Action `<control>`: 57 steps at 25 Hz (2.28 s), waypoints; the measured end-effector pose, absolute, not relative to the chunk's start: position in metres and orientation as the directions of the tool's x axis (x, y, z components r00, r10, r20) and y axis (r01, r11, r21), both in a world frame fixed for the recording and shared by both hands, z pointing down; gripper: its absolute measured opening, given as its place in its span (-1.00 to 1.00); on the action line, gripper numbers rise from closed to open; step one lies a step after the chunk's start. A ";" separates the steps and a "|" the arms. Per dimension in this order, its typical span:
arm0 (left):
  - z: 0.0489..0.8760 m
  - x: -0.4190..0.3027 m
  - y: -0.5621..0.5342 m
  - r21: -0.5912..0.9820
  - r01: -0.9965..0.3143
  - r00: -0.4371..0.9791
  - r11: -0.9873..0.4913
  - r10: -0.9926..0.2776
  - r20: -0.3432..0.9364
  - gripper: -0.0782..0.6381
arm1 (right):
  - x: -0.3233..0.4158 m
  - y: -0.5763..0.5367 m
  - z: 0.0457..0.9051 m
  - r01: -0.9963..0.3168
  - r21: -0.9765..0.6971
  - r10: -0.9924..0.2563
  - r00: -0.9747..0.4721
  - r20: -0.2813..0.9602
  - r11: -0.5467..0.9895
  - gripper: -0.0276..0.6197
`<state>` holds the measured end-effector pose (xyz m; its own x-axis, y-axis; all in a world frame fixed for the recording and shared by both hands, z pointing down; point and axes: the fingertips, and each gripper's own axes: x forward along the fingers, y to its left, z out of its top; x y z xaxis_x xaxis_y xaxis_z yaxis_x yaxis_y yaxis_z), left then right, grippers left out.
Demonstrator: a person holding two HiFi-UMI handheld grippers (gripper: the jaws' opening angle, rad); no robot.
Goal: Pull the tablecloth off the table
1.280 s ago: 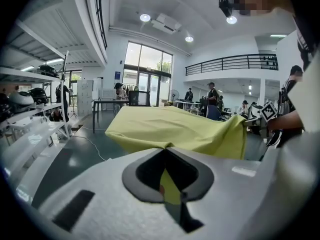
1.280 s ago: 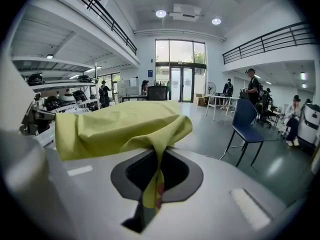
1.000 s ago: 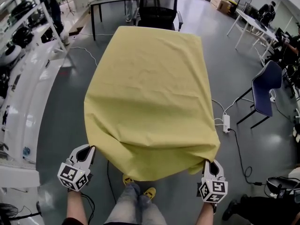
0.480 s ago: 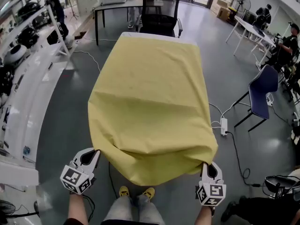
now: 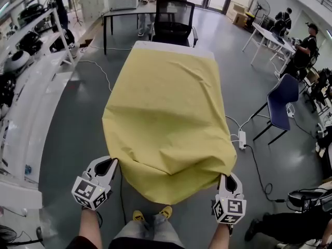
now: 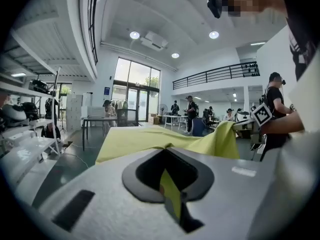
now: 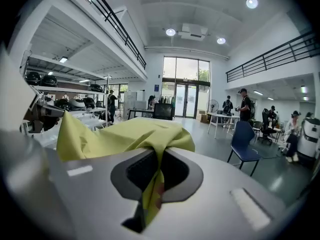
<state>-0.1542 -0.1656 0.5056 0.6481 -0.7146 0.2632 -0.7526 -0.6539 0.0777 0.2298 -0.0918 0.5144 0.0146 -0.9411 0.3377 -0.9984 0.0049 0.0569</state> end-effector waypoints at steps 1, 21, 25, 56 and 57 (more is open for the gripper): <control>0.498 -0.156 -0.163 0.070 -0.749 0.652 -0.658 -0.715 0.253 -0.76 | 0.224 -0.088 0.506 -0.998 0.061 -0.945 0.015 0.328 0.006 -0.87; 0.345 -0.184 -0.094 -0.067 -0.682 0.726 -0.729 -0.685 0.065 -0.76 | 0.163 -0.001 0.350 -0.993 0.109 -0.994 0.044 0.102 -0.033 -0.87; 0.314 -0.185 -0.085 -0.085 -0.687 0.724 -0.722 -0.690 0.012 -0.76 | 0.160 0.007 0.319 -0.993 0.110 -0.998 0.037 0.044 -0.032 -0.87; 0.262 -0.156 0.024 -0.134 -0.754 0.655 -0.643 -0.753 -0.069 -0.76 | 0.207 0.092 0.284 -0.988 0.149 -0.999 -0.044 -0.031 0.039 -0.87; 0.262 -0.159 0.024 -0.136 -0.757 0.651 -0.640 -0.756 -0.066 -0.76 | 0.205 0.091 0.285 -0.988 0.145 -0.998 -0.049 -0.028 0.045 -0.87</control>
<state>-0.1590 0.0242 0.2618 0.6511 -0.7560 -0.0664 -0.7565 -0.6396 -0.1363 0.2047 0.0910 0.2851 -0.0492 -0.9984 -0.0279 -0.9885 0.0447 0.1447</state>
